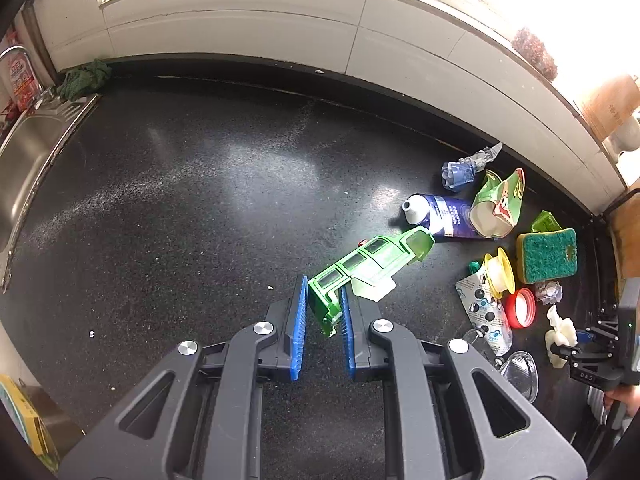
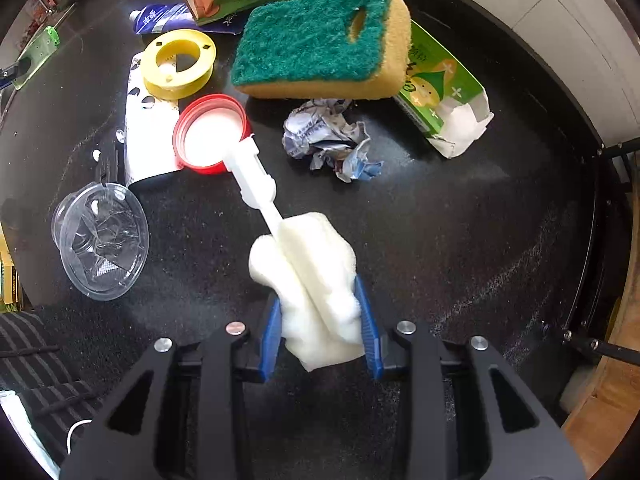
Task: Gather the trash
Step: 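Carry the foam piece and green toy car with both tools over the black bin, then open both tools to drop the foam piece and toy car into the bin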
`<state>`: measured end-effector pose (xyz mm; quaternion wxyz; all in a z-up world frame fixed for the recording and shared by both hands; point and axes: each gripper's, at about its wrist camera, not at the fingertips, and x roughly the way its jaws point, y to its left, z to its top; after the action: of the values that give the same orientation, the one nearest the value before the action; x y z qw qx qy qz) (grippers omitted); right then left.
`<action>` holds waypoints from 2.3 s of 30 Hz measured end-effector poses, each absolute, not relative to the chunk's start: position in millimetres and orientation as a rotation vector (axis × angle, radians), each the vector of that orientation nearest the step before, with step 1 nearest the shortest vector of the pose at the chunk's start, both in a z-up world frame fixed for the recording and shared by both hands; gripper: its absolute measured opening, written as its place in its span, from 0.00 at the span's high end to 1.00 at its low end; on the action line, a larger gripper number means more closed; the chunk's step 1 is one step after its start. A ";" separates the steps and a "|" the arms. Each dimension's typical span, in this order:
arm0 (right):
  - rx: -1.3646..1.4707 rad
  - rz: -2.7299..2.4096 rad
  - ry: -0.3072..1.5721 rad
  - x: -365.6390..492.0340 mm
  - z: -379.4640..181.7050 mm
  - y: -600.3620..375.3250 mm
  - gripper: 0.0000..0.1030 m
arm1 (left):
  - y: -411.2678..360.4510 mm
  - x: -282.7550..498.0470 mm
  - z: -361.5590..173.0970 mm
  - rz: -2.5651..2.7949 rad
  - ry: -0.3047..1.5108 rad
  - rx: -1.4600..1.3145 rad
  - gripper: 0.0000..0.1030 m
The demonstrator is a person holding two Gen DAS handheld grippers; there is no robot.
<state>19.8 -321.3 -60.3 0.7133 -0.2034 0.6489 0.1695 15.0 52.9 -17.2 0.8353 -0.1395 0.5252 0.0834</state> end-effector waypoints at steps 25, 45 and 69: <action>-0.496 0.588 1.213 74.8 5.1 -221.2 0.66 | 117.1 -64.4 -16.6 0.422 1.106 -0.434 0.87; -0.735 1.367 1.082 -106.9 35.1 175.9 0.67 | 230.8 -360.7 -28.0 1.075 1.055 -0.797 0.87; -1.140 1.547 1.150 -344.2 -97.1 382.1 0.67 | 276.4 -528.6 -111.4 1.260 1.044 -1.144 0.87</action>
<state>-344.2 382.1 -97.1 0.4360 -0.4582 0.4622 0.6215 -528.6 276.4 -111.4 0.5418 -0.4816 0.4396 0.5303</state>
